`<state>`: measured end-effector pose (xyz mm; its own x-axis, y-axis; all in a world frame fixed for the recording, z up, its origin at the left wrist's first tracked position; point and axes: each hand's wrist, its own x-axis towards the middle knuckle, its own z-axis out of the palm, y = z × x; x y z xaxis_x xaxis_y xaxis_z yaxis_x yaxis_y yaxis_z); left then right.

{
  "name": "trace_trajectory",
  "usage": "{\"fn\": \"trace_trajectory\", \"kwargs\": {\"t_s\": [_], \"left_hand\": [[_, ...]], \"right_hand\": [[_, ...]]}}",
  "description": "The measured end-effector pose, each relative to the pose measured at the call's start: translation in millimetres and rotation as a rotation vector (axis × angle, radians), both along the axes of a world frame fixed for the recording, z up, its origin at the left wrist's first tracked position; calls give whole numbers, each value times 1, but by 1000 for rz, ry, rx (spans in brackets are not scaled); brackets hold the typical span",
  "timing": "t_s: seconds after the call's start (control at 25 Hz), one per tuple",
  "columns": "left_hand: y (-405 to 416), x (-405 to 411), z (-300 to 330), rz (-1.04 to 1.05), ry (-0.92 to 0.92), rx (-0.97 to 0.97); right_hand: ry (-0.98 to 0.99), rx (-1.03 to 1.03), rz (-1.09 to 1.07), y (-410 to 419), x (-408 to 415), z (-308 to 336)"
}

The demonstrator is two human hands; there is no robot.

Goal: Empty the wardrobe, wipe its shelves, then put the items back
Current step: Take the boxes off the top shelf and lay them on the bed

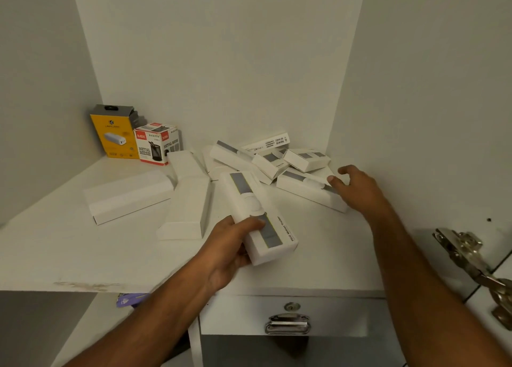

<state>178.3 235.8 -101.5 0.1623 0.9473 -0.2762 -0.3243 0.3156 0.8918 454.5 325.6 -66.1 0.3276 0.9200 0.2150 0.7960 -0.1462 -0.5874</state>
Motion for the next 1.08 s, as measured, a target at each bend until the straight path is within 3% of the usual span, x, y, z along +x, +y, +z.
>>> {"fn": "trace_trajectory", "kwargs": {"t_s": [0.12,0.2,0.32,0.44,0.68,0.84,0.96,1.08], "left_hand": [[-16,-16,2,-23,47,59],[-30,-31,4,-29,68,90],[-55,-55,6,-31,84,120],[-86,-78,6,-26,84,132],[-165,-129,4,17,16,171],[-234,-172,-5,81,-91,177],[-291,-208,-20,152,-139,194],[-363,-245,-37,298,-123,185]], "right_hand": [[-200,-220,22,30,7,-21],[-359,-231,-22,32,6,-23],[-393,-260,-69,19,-1,-18],[-306,-254,-91,-6,-12,-24],[174,-8,-150,-85,-50,-39],[786,301,93,-192,-114,-28],[1065,256,313,-269,-174,-33],[1234,60,453,-325,-242,-50]]}}
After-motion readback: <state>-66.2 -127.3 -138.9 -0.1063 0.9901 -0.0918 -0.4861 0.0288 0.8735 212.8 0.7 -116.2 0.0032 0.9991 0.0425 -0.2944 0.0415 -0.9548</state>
